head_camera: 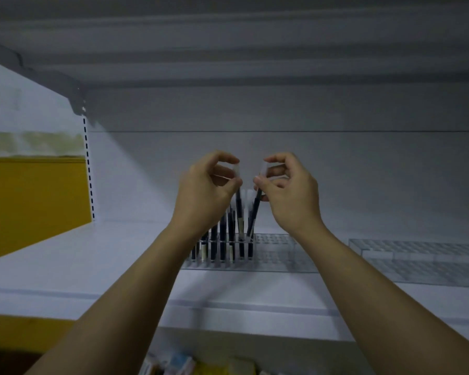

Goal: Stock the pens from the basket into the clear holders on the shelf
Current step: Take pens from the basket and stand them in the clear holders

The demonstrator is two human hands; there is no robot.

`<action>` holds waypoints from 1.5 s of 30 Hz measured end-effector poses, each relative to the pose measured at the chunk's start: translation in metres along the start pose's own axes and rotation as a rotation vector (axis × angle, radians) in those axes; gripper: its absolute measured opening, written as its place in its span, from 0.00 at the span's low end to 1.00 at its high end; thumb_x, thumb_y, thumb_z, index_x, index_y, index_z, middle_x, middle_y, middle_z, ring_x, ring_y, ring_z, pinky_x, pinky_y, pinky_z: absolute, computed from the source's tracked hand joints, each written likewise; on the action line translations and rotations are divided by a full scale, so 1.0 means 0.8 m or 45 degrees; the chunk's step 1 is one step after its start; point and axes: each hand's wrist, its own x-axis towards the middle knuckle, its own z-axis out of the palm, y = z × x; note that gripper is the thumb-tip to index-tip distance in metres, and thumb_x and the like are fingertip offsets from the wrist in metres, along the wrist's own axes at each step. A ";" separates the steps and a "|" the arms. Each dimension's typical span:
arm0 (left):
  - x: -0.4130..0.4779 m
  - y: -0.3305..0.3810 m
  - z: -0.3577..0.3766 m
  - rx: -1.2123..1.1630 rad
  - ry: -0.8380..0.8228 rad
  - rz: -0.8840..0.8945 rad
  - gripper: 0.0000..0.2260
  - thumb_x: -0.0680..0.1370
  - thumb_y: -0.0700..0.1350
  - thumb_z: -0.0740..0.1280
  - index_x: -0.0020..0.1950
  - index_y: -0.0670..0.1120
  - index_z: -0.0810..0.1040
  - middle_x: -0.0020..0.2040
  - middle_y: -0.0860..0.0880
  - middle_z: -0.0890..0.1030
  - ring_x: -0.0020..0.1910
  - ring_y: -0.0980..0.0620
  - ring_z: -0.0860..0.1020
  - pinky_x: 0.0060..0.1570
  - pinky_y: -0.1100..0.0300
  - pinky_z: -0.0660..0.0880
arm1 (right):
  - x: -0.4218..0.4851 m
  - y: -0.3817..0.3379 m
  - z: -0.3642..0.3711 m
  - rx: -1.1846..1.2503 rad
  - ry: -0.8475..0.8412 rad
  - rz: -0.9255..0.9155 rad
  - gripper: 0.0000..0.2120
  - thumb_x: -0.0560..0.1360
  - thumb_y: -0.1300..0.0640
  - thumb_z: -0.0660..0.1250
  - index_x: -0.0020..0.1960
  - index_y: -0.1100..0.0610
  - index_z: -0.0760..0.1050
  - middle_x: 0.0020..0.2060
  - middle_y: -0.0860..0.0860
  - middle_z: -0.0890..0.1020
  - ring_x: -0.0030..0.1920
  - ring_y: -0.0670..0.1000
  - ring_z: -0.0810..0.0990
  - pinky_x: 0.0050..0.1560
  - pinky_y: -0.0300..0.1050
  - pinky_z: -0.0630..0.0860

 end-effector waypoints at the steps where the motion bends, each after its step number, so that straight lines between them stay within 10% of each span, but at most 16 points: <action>1: 0.002 -0.003 0.004 0.010 -0.013 0.001 0.11 0.75 0.44 0.72 0.54 0.55 0.76 0.44 0.55 0.82 0.41 0.63 0.81 0.38 0.74 0.76 | 0.003 0.004 0.002 0.001 0.006 0.004 0.12 0.74 0.58 0.72 0.54 0.49 0.73 0.43 0.46 0.78 0.42 0.50 0.83 0.45 0.53 0.83; 16: 0.007 -0.018 0.018 0.196 -0.063 -0.042 0.10 0.76 0.47 0.70 0.54 0.57 0.75 0.45 0.58 0.80 0.44 0.60 0.79 0.38 0.77 0.70 | 0.005 0.032 0.000 -0.010 -0.014 0.060 0.12 0.73 0.60 0.72 0.53 0.48 0.74 0.41 0.46 0.78 0.41 0.51 0.82 0.43 0.53 0.82; 20: -0.005 -0.032 0.030 0.402 -0.042 0.006 0.09 0.75 0.49 0.69 0.54 0.56 0.76 0.53 0.56 0.79 0.58 0.52 0.73 0.59 0.51 0.71 | -0.011 0.034 -0.002 -0.281 -0.298 0.054 0.12 0.75 0.56 0.70 0.57 0.46 0.75 0.41 0.41 0.78 0.41 0.43 0.79 0.46 0.45 0.80; 37: 0.007 -0.020 0.030 0.694 -0.131 0.114 0.11 0.76 0.53 0.68 0.58 0.56 0.77 0.61 0.56 0.77 0.68 0.51 0.67 0.73 0.43 0.53 | -0.040 0.024 -0.020 -0.727 -0.709 0.099 0.38 0.79 0.58 0.62 0.76 0.34 0.42 0.44 0.52 0.82 0.42 0.51 0.80 0.50 0.49 0.80; 45: 0.003 -0.006 0.019 0.753 -0.168 0.079 0.10 0.77 0.53 0.67 0.58 0.57 0.77 0.65 0.54 0.75 0.72 0.51 0.63 0.75 0.42 0.46 | -0.052 0.009 -0.031 -0.642 -0.805 0.243 0.40 0.79 0.55 0.63 0.77 0.39 0.38 0.67 0.53 0.73 0.62 0.54 0.75 0.63 0.49 0.73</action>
